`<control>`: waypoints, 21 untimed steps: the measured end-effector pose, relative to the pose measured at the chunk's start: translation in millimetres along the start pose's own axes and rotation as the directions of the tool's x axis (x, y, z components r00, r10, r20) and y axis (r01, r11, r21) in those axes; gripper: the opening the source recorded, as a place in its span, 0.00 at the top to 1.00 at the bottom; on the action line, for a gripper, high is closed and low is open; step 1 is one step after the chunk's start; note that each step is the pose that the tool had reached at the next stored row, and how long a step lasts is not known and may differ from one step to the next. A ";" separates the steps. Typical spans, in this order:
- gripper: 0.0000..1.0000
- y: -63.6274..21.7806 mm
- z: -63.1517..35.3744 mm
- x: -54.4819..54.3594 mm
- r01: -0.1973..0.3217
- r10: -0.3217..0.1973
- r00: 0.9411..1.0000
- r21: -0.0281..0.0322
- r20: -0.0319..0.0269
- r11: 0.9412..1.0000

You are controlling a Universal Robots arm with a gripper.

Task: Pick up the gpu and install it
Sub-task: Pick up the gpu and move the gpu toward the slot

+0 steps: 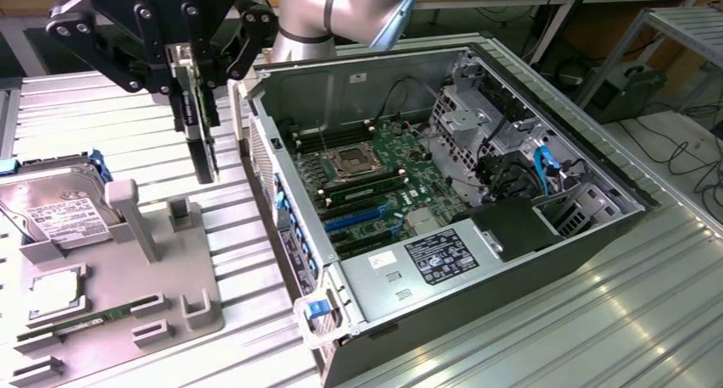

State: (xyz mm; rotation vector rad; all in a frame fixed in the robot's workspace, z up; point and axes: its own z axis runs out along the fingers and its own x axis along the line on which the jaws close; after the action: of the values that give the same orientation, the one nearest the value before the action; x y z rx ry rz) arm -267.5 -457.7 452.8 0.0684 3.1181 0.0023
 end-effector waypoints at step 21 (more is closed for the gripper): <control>0.72 1.7 0.8 -38.8 0.000 0.000 1.000 0.000 0.000 1.000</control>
State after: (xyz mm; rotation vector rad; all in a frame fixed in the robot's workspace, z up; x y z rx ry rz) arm -228.6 -457.7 452.8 0.0684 3.1182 0.0022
